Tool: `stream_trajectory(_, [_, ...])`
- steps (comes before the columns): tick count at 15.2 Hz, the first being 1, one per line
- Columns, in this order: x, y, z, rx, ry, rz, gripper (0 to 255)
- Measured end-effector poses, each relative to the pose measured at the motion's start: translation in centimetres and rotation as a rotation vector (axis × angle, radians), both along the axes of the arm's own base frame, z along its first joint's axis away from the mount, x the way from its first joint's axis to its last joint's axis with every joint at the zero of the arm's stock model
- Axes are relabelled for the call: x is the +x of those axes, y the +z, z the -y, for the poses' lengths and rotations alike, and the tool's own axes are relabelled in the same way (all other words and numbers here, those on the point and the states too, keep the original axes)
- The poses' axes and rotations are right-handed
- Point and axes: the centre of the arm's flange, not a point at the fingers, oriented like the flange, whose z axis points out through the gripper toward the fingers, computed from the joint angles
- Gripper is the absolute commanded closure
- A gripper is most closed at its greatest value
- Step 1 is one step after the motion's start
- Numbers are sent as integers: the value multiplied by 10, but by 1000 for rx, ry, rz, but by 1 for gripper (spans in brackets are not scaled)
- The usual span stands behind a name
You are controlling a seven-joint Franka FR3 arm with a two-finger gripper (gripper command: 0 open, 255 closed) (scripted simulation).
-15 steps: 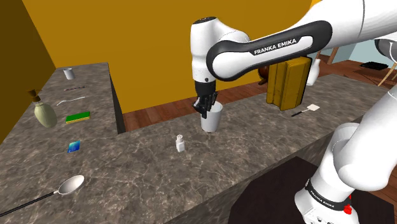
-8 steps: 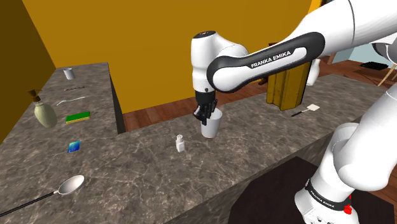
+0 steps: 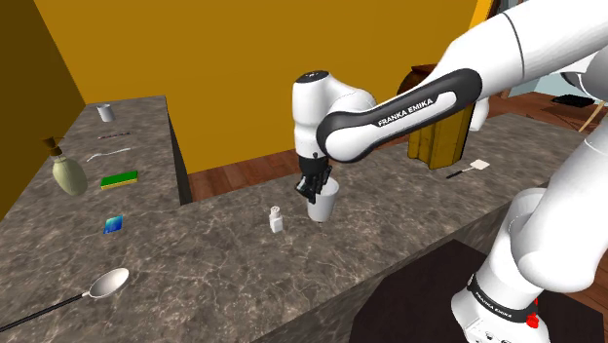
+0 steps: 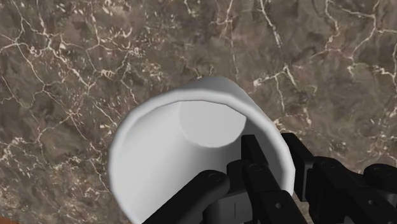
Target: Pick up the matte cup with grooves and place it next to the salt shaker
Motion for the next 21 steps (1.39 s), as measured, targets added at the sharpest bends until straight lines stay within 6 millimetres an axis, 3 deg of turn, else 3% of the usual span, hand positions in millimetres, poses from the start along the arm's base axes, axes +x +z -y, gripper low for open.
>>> stream_trajectory(16, [-1,-84,0,0,0,0,255])
stream_trajectory(21, [0,-92,0,0,0,0,255])
